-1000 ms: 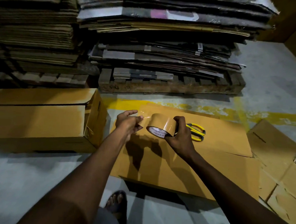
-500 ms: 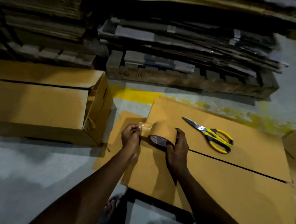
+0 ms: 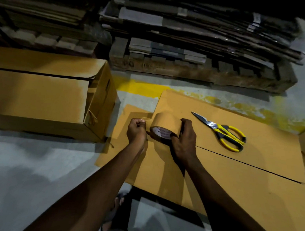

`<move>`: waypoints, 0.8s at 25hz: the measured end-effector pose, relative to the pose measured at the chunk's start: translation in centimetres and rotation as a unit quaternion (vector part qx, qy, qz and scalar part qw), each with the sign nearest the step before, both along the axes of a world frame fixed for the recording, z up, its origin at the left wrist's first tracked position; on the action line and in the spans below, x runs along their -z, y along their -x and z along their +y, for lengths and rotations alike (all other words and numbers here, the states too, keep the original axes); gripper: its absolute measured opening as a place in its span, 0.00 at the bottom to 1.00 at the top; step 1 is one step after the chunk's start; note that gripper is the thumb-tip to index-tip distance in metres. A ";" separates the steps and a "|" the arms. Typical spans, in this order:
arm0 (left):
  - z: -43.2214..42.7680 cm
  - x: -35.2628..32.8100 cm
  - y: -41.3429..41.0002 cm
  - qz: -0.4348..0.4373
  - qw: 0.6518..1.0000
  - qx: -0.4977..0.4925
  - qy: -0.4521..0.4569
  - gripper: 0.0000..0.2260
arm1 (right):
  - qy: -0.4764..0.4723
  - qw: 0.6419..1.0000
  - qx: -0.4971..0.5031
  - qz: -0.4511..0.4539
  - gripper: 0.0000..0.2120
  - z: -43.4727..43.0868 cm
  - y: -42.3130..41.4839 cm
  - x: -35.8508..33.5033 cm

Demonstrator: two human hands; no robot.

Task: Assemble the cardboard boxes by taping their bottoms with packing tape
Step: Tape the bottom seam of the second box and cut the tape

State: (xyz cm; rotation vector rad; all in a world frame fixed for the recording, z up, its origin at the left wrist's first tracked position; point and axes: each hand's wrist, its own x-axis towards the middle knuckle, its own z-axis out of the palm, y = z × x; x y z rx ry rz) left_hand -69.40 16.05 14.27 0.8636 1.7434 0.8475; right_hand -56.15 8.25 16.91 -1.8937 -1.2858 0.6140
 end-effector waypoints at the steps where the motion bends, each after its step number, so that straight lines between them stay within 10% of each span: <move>1: 0.1 0.0 -0.1 0.010 1.000 -0.003 0.010 0.06 | -0.018 1.000 -0.012 -0.012 0.27 0.0 0.3 -0.2; 20: 2.5 1.5 0.1 0.122 0.978 0.068 0.153 0.14 | -0.041 0.999 -0.025 -0.021 0.37 -0.4 -0.6 -2.2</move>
